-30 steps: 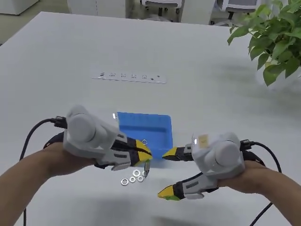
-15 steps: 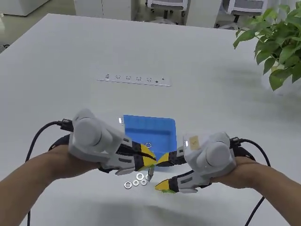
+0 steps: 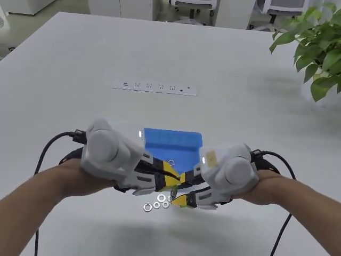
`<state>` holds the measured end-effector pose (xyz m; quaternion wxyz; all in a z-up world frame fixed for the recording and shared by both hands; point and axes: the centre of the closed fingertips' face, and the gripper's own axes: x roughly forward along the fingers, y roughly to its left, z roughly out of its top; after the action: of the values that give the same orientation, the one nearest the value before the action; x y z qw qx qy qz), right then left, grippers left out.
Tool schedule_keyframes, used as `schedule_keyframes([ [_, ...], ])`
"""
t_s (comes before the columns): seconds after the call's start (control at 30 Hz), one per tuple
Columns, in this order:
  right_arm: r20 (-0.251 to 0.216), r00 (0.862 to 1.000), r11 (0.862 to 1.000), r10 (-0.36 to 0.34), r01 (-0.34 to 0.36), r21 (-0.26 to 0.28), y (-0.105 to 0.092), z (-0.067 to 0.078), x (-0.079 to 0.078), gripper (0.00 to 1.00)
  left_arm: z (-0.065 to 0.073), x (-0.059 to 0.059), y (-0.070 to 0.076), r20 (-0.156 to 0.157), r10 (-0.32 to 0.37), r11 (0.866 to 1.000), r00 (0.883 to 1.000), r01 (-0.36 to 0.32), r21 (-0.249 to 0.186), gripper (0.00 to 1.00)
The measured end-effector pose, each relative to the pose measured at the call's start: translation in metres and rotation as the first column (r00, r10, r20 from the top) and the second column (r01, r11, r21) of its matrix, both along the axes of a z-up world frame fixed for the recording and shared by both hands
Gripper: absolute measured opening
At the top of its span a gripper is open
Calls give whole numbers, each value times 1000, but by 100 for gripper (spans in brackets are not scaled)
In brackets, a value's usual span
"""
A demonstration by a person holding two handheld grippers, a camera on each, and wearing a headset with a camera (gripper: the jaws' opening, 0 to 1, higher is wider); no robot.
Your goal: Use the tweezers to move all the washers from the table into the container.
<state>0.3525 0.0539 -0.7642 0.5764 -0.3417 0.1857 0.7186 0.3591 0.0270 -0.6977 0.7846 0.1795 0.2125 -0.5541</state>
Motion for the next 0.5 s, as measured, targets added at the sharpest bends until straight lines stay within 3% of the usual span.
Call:
schedule_keyframes([
  [0.27, 4, 1000, 1000, 13, -12, -16, 1, -2, 2, 11, -1, 2, 2, 0, -8, 1000, 1000, 8, 6, 5],
  [0.5, -27, 1000, 1000, -16, 16, -15, 1, -3, 3, 10, -2, 3, 2, -4, -3, 1000, 1000, 3, 8, 5],
])
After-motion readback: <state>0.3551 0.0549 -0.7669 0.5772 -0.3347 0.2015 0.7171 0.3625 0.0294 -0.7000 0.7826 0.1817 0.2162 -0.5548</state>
